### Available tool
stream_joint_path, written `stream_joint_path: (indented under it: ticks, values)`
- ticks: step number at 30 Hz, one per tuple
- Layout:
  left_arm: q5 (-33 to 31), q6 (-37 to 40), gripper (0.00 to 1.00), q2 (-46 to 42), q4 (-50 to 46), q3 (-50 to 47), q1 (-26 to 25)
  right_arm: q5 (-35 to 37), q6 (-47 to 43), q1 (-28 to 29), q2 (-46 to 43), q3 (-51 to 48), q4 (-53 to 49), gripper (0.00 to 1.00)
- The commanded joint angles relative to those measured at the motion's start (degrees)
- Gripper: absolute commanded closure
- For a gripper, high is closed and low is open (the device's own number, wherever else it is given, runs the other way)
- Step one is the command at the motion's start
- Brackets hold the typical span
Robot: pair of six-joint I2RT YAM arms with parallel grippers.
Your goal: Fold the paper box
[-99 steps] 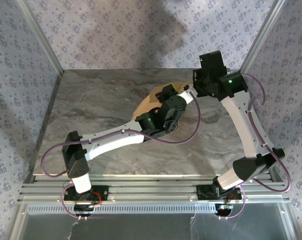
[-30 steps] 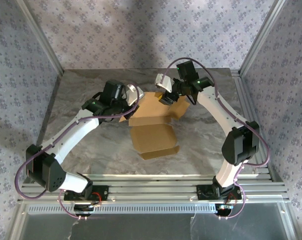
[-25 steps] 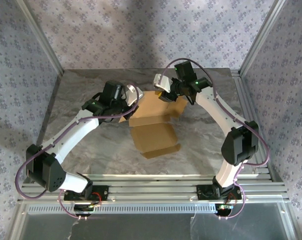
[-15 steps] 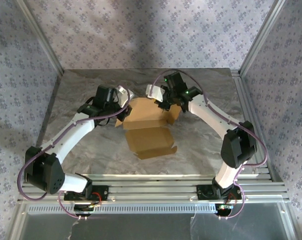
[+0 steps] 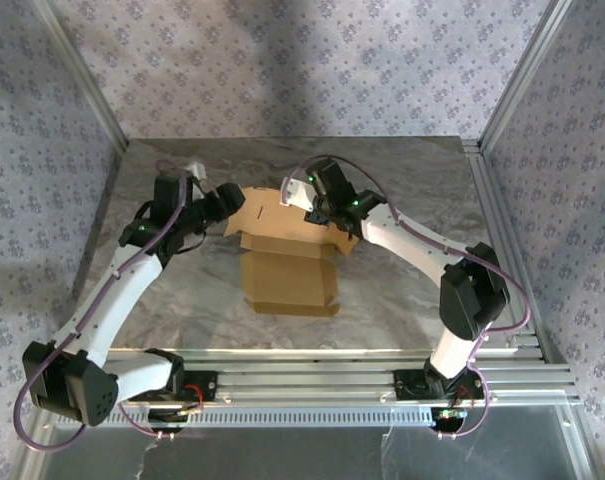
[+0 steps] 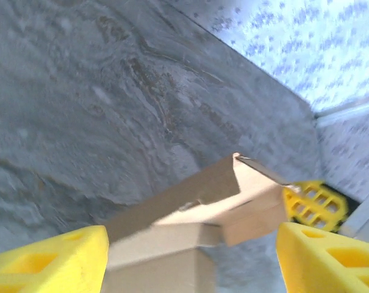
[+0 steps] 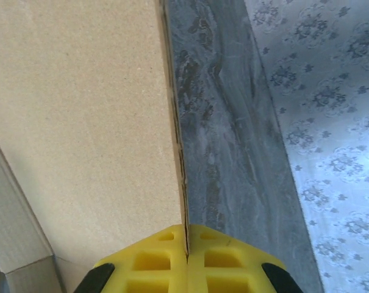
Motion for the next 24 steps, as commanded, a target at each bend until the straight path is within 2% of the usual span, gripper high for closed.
stream_joint_path:
  ticks: [1,3,6,10,14,21,24]
  values:
    - [-0.77,-27.19,0.3,2.17,-5.94,4.27,-1.06,6.53,-1.39,1.15,0.95,-1.34,4.88,1.0]
    - [-0.99,-34.67,0.29,5.35,-9.21,9.11,-2.02,7.99,-2.0,1.88,1.23,-1.79,6.35,1.0]
    - [-2.67,-41.98,0.27,9.29,-10.19,14.62,-4.5,9.45,-2.36,2.73,1.44,-2.45,7.99,1.0]
    - [-3.71,-49.4,0.27,13.03,-5.53,16.73,-6.98,11.15,-2.61,3.87,1.81,-3.05,9.4,1.0]
    - [-3.94,-51.65,0.33,16.47,-8.31,18.99,-7.41,12.59,-2.64,4.48,1.84,-3.21,10.36,1.0]
    - [-3.66,-54.72,0.52,19.3,-0.25,16.09,-7.38,13.46,-2.82,5.08,1.94,-3.51,11.7,1.0]
    - [-3.62,-55.38,0.58,19.87,0.08,15.04,-7.36,13.56,-2.89,5.08,2.14,-3.42,11.97,1.0]
